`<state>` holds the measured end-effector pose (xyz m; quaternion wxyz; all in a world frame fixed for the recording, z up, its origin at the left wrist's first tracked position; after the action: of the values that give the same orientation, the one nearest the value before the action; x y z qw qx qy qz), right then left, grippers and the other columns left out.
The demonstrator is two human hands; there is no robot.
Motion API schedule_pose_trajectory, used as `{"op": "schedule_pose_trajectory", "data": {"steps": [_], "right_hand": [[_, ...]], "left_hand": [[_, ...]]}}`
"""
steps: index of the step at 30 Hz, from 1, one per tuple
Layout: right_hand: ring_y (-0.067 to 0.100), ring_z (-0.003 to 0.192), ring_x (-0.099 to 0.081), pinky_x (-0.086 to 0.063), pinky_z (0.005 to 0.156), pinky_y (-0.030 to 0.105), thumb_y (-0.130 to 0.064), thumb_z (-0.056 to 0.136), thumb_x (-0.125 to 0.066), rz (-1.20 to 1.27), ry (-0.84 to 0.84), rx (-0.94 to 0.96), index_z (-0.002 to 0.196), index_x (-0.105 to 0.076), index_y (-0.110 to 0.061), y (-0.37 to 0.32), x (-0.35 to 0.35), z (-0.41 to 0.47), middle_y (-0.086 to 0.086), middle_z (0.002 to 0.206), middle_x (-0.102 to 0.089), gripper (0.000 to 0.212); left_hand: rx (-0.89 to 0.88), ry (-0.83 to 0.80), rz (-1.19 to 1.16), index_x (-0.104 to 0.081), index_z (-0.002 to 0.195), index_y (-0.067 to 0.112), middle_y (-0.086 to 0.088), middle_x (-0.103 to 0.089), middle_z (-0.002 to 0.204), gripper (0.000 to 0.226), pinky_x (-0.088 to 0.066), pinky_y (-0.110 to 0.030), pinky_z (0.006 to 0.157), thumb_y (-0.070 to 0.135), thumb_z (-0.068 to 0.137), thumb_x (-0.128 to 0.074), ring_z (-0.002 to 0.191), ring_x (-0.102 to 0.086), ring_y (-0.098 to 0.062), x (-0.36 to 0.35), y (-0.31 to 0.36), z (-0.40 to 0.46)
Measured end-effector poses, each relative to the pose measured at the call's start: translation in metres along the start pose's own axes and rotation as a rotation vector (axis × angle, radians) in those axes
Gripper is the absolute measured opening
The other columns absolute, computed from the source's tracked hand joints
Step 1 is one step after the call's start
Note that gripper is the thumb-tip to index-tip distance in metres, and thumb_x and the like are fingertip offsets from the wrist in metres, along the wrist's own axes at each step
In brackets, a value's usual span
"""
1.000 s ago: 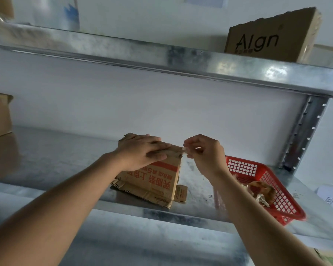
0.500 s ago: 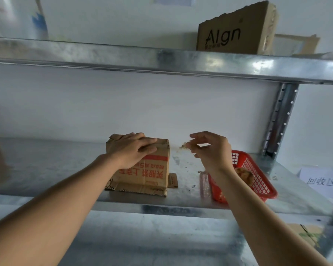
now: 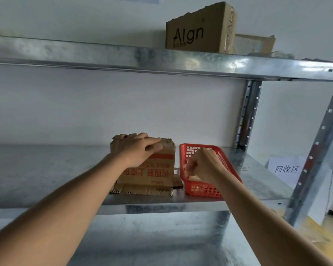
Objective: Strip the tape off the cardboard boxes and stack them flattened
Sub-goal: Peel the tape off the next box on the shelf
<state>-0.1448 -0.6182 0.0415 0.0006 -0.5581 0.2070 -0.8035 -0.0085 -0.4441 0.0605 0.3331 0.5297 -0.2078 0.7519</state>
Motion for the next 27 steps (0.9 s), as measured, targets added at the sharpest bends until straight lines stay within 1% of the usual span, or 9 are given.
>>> {"op": "schedule_pose_trajectory", "data": {"steps": [2,6,10,14,18,20,23,25,27], "right_hand": [[-0.004,0.064,-0.064,-0.049,0.053,0.008,-0.010,0.085,-0.083,-0.051,-0.083,0.077,0.087,-0.081,-0.024,-0.003,-0.010,-0.002,-0.018,0.076,-0.068,0.014],[-0.006,0.076,-0.064,-0.053,0.058,0.011,-0.003,0.092,-0.068,-0.095,-0.232,0.177,0.104,-0.079,-0.021,-0.002,-0.022,0.000,-0.009,0.104,-0.076,0.024],[-0.005,0.081,-0.068,-0.062,0.066,0.022,0.005,0.092,-0.066,0.013,-0.159,0.165,0.119,-0.068,-0.033,0.002,-0.016,0.005,-0.015,0.093,-0.072,0.047],[-0.007,0.076,-0.071,-0.062,0.076,0.022,-0.014,0.081,-0.087,0.081,-0.044,0.153,0.099,-0.076,-0.027,0.006,-0.006,0.008,-0.017,0.085,-0.076,0.024],[-0.013,0.071,-0.066,-0.051,0.065,0.003,-0.019,0.075,-0.092,0.183,0.037,0.095,0.091,-0.081,-0.025,0.015,0.001,0.010,-0.017,0.080,-0.074,0.020],[-0.017,0.075,-0.064,-0.049,0.062,0.002,-0.019,0.082,-0.087,0.239,0.099,0.072,0.090,-0.081,-0.027,0.018,0.006,0.009,-0.020,0.079,-0.073,0.013],[-0.007,0.075,-0.069,-0.060,0.069,0.016,-0.024,0.092,-0.074,0.354,0.195,0.025,0.101,-0.077,-0.035,0.017,0.015,0.009,-0.020,0.095,-0.075,0.015],[-0.002,0.084,-0.071,-0.064,0.076,0.029,-0.032,0.096,-0.069,0.408,0.202,0.029,0.120,-0.072,-0.036,0.009,0.016,0.011,-0.019,0.115,-0.073,0.025],[0.005,0.100,-0.071,-0.062,0.083,0.033,-0.043,0.099,-0.064,0.447,0.187,0.063,0.136,-0.064,-0.035,-0.002,0.014,0.013,-0.015,0.127,-0.069,0.038]], "left_hand": [[0.000,-0.009,-0.004,-0.034,0.150,0.060,0.021,-0.048,0.147,0.078,-0.031,-0.052,0.115,0.091,0.086,-0.001,0.135,-0.049,-0.017,-0.002,-0.001,0.004],[0.006,-0.014,-0.011,-0.036,0.149,0.060,0.021,-0.050,0.145,0.079,-0.031,-0.052,0.112,0.092,0.085,-0.001,0.134,-0.050,-0.019,-0.004,-0.004,0.007],[0.004,-0.012,0.004,-0.035,0.149,0.061,0.020,-0.051,0.144,0.079,-0.033,-0.049,0.107,0.091,0.086,0.000,0.131,-0.052,-0.020,-0.004,-0.003,0.009],[0.010,-0.024,-0.001,-0.034,0.149,0.061,0.019,-0.050,0.146,0.081,-0.033,-0.051,0.109,0.092,0.083,0.001,0.133,-0.052,-0.021,-0.004,-0.005,0.011],[0.008,-0.042,0.003,-0.034,0.150,0.060,0.017,-0.049,0.149,0.086,-0.033,-0.053,0.113,0.092,0.080,0.003,0.134,-0.051,-0.022,-0.003,-0.004,0.012],[0.008,-0.051,0.008,-0.034,0.150,0.060,0.017,-0.049,0.148,0.083,-0.033,-0.053,0.113,0.091,0.082,0.001,0.134,-0.051,-0.022,-0.003,-0.003,0.012],[0.009,-0.068,0.011,-0.034,0.151,0.060,0.017,-0.050,0.148,0.076,-0.033,-0.052,0.113,0.088,0.086,-0.004,0.134,-0.051,-0.022,-0.003,-0.002,0.013],[-0.002,-0.084,0.016,-0.033,0.152,0.059,0.017,-0.049,0.148,0.076,-0.033,-0.052,0.113,0.087,0.087,-0.005,0.134,-0.050,-0.022,-0.004,-0.002,0.014],[-0.009,-0.087,0.023,-0.032,0.152,0.059,0.017,-0.048,0.149,0.074,-0.032,-0.051,0.112,0.087,0.089,-0.006,0.135,-0.049,-0.021,-0.005,-0.003,0.012]]}}
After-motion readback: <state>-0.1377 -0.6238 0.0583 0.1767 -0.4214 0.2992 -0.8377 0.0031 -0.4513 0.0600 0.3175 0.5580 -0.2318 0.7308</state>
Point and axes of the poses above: each hand's wrist, its own z-axis towards the middle knuckle, its own x-axis out of the back of the hand, y = z × x, the point moved 9 cm from there along z, towards the middle knuckle
